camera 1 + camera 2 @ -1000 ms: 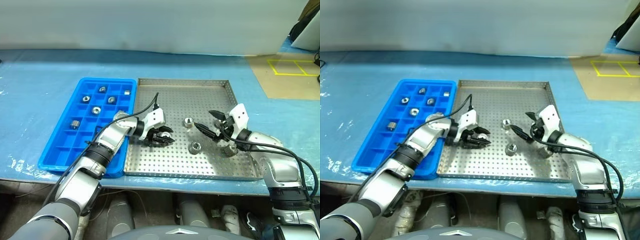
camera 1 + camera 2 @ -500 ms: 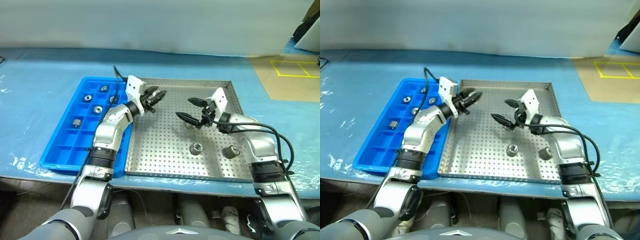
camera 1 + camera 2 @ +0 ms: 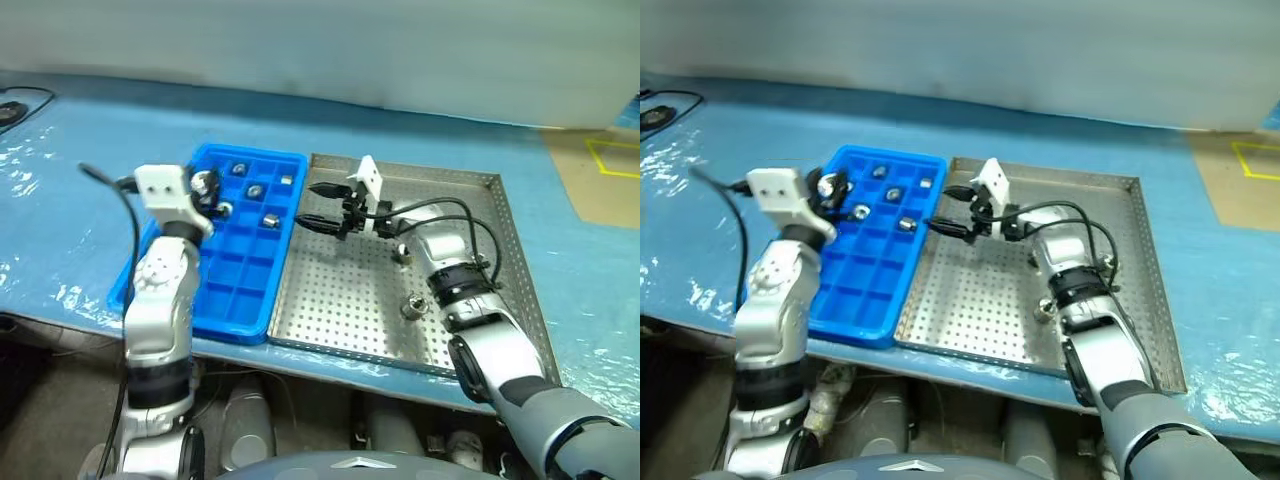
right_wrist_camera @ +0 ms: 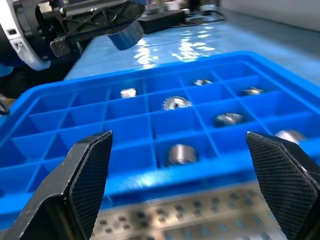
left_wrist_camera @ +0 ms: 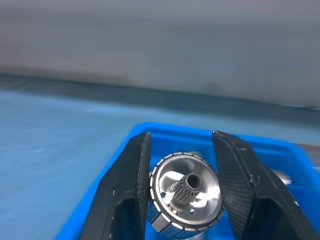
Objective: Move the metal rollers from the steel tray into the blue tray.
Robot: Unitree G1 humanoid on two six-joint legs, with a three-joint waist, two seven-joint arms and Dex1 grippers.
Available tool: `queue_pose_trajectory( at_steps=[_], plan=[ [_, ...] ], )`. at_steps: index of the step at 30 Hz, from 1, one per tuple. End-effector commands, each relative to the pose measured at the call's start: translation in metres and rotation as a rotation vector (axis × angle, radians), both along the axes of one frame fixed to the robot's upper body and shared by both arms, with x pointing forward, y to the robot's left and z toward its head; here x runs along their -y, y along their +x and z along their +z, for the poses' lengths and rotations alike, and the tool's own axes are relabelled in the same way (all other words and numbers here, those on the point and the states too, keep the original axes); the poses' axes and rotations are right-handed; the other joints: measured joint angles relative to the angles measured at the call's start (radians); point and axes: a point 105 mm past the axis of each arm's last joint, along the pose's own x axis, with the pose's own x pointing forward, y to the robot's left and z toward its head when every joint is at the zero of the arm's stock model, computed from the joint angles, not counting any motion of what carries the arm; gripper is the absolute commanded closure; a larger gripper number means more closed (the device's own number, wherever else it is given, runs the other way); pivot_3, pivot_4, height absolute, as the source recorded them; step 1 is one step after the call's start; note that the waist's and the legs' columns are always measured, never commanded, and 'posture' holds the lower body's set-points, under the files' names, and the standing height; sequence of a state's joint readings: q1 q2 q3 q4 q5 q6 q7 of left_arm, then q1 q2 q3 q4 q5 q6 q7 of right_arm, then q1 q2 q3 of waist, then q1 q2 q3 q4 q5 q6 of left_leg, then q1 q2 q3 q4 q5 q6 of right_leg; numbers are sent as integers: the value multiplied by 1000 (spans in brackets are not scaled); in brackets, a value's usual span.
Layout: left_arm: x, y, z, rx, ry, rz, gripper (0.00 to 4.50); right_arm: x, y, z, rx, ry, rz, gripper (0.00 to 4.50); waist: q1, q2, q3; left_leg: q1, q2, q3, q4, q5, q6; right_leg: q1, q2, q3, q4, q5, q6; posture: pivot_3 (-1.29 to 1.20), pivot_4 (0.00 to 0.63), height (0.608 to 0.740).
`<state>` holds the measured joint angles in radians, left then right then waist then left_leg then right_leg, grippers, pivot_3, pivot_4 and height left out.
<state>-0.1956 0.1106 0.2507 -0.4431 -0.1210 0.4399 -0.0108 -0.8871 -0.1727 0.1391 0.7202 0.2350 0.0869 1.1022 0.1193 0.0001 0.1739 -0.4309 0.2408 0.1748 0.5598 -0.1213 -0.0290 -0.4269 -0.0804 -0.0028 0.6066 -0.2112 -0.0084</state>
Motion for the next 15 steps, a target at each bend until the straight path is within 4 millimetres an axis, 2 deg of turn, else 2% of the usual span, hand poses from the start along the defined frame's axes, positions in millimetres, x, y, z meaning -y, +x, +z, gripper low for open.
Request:
queue_pose_trajectory(
  at_steps=[1, 3, 7, 15],
  plan=[
    [-12, -30, 7, 22, 34, 116, 2917, -19, -4, 7, 36, 8, 88, 0, 20, 0, 0, -2, 0, -1, 0, 0, 0, -1, 0, -1, 0, 0, 0, 406, 150, 740],
    [-16, -43, -4, -20, 24, 157, 2917, -26, -5, 7, 36, 9, 117, 0, 43, 0, 0, -8, 0, -2, 2, 0, 0, -6, 0, -3, 1, 0, 0, 429, 150, 740],
    [-14, -59, -22, -90, 14, 177, 2917, -32, -6, 5, 31, 11, 144, 0, 89, 0, 0, -10, 0, -2, 2, 0, 0, -5, -2, -6, 1, 0, 0, 453, 150, 740],
    [-19, -60, -41, -167, -17, 191, 2917, -26, -6, -2, 23, 2, 134, 0, 113, 0, 0, -9, 1, -4, 2, 0, -1, -5, -2, -7, 2, 0, 0, 420, 150, 740]
  ],
)
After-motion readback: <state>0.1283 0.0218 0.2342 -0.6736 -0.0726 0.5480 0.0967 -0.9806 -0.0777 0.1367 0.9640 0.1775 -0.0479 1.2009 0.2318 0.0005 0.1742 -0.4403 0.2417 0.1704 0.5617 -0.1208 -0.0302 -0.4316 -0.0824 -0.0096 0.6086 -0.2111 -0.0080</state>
